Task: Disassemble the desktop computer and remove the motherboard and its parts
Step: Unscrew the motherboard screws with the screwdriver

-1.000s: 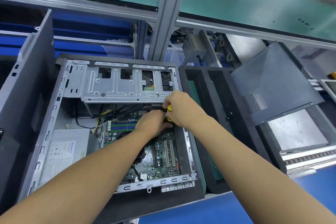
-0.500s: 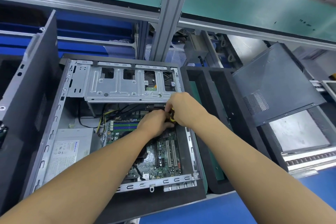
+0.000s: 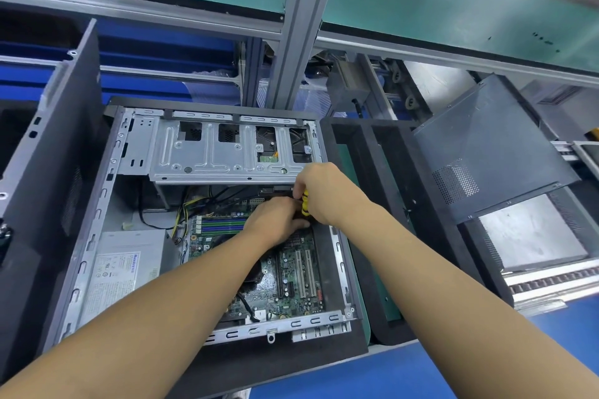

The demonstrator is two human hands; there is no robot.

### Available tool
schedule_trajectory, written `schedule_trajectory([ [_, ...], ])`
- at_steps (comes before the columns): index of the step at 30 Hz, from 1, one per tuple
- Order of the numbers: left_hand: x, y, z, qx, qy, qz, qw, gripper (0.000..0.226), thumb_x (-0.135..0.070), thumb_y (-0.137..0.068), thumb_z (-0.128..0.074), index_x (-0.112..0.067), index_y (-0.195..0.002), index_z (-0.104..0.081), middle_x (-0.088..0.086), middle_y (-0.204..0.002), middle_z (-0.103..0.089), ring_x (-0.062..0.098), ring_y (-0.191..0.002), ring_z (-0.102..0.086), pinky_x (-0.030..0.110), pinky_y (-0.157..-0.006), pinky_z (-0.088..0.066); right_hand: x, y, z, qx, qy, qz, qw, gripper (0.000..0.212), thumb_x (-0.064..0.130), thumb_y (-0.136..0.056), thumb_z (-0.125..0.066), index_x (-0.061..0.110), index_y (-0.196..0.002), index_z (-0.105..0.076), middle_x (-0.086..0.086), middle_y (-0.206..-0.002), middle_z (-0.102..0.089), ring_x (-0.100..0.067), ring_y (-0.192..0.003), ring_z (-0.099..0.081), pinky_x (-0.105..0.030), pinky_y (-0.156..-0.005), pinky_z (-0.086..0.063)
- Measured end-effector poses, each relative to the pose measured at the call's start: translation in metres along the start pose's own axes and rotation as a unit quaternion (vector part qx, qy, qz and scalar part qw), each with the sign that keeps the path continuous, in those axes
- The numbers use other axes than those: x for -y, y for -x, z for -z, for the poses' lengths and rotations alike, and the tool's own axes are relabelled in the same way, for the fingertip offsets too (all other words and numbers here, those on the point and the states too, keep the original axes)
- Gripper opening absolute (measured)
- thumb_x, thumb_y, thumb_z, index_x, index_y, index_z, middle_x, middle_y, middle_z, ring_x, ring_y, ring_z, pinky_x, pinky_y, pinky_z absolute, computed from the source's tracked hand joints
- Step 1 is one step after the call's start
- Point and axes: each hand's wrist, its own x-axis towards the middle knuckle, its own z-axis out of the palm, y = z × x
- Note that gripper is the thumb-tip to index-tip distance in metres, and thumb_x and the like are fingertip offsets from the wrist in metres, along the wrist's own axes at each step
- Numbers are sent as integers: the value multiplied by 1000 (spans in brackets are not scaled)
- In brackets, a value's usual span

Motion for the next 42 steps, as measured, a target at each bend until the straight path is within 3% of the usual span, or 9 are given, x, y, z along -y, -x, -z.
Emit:
schedule_trajectory([
  [6,-5,3,0,-18,-19,13,1000,34,-55,-85,-65,-25,-99,-58,5,-99,-70,32,-92,-65,34,-64,-38,-3,-2,-11,-50,-10,-1,999,22,23,-96,-59,13,-112,-69,-6,-115,-64,-25,-109,-60,-31,-87,-50],
  [8,-6,4,1,-22,-22,14,999,36,-58,-85,-63,-28,-91,-46,5,-98,-69,31,-91,-65,34,-64,-37,-3,-4,-15,-65,-17,-19,998,26,31,-98,-58,9,-110,-66,-7,-113,-61,-26,-105,-60,-33,-81,-50],
  [12,-7,5,4,-6,-23,12,1000,42,-60,-85,-62,-35,-69,-34,4,-93,-69,29,-87,-65,34,-62,-36,-3,-6,-16,-51,-23,-23,998,18,21,-100,-56,7,-109,-65,-9,-116,-58,-26,-98,-62,-31,-75,-48],
  [17,-4,5,3,-23,-29,-18,999,19,-51,-88,-64,-33,-85,-59,5,-93,-70,31,-88,-65,33,-62,-36,-5,1,-8,-29,-43,-5,999,18,4,-92,-54,4,-103,-69,-13,-102,-65,-31,-99,-63,-40,-87,-52],
  [22,-5,5,2,-30,-27,-6,999,28,-49,-87,-66,-36,-78,-43,7,-91,-70,31,-85,-66,32,-61,-34,-7,3,-10,-40,-31,5,999,22,16,-98,-52,14,-114,-67,-6,-119,-62,-26,-110,-55,-30,-94,-41],
  [28,-5,5,1,-27,-24,-7,999,26,-55,-85,-64,-34,-101,-65,3,-96,-71,28,-90,-66,33,-63,-39,-8,-3,-19,-73,-43,-73,994,28,35,-99,-58,7,-101,-61,-9,-102,-56,-29,-94,-61,-33,-69,-46],
  [32,-6,6,3,-22,-26,-9,999,22,-55,-87,-64,-33,-86,-59,6,-96,-70,32,-90,-66,33,-63,-37,-7,-2,-15,-55,-37,-45,997,15,11,-97,-57,6,-108,-67,-12,-115,-60,-26,-101,-62,-32,-78,-51],
  [35,-7,7,5,-10,-18,-7,1000,24,-53,-89,-63,-34,-78,-54,7,-94,-70,33,-89,-65,32,-63,-35,-4,0,-11,-29,-44,-25,998,28,-3,-88,-55,9,-106,-73,-13,-117,-63,-27,-104,-61,-26,-77,-43],
  [42,-12,8,7,-22,-59,21,998,35,-57,-89,-60,-25,-101,-64,7,-100,-70,33,-94,-65,34,-66,-40,-7,-3,-27,-55,-46,-42,997,20,20,-97,-57,12,-115,-62,-9,-120,-55,-30,-105,-58,-36,-82,-49],
])
